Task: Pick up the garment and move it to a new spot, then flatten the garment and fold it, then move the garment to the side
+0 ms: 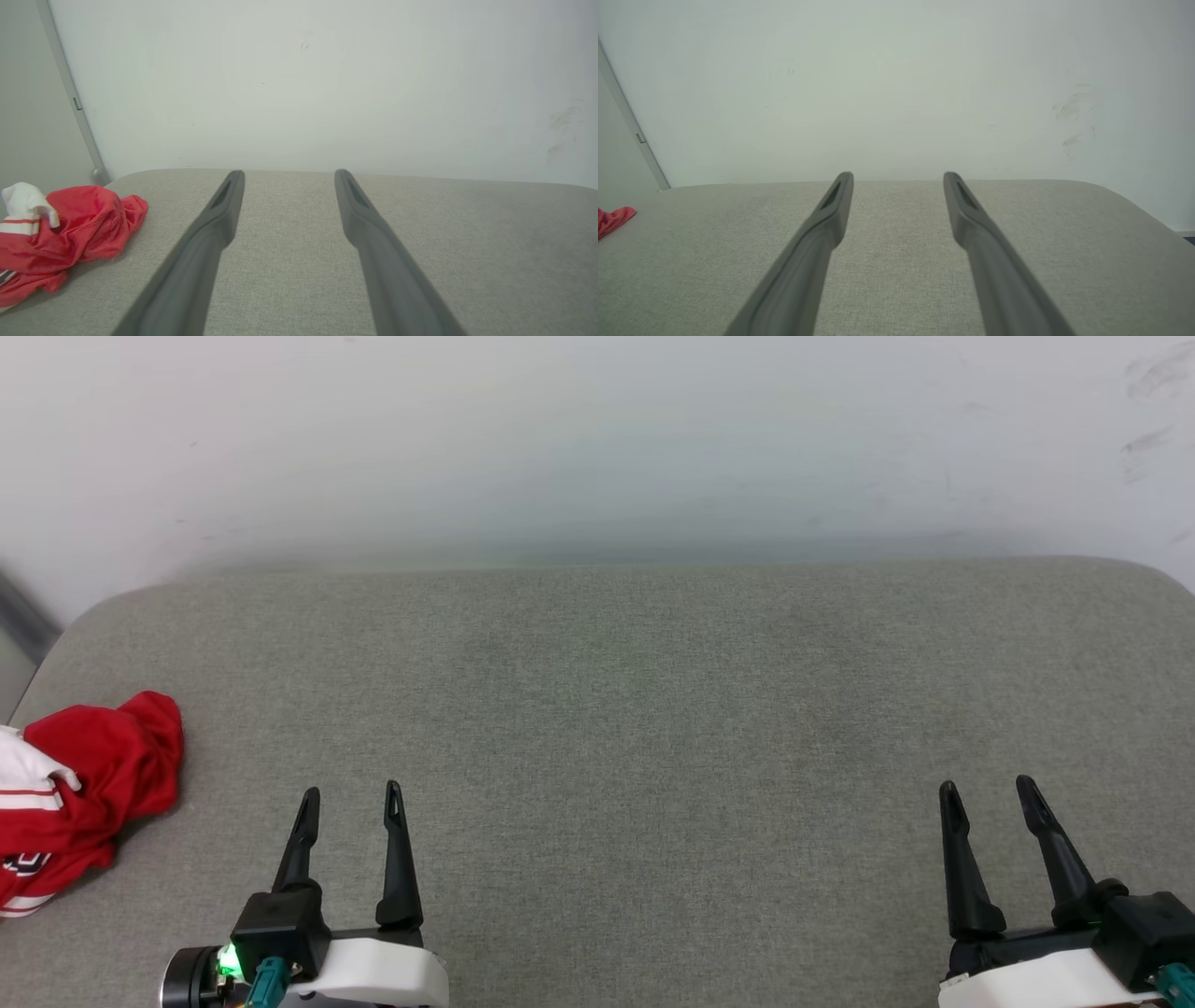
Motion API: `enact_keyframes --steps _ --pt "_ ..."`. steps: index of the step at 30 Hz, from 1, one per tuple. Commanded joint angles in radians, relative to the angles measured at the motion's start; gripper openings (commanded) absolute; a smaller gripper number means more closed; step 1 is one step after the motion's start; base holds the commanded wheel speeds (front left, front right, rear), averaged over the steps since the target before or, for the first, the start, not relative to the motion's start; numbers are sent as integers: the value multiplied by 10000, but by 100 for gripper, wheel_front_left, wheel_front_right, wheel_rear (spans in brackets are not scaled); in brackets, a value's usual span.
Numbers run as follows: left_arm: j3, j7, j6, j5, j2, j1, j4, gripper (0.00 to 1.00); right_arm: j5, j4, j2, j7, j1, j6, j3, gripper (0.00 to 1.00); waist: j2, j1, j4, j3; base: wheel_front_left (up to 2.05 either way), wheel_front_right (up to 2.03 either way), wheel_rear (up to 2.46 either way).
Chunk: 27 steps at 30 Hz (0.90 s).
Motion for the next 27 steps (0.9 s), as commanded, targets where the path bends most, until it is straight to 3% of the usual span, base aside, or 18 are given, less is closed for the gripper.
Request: enact_keyframes --steps 1,16,27 --pt "28 -52 -23 -40 16 82 16 100 69 34 27 -32 61 -1 -9 100 0 0 4 0 0 0 0" --pt "75 -42 -72 -94 14 41 256 100 342 124 27 -30 87 -1 -68 100 0 0 129 26 0 0 0" --pt "226 -42 36 94 14 -18 271 100 231 -15 27 -29 165 -1 16 100 0 0 1083 80 0 0 0"
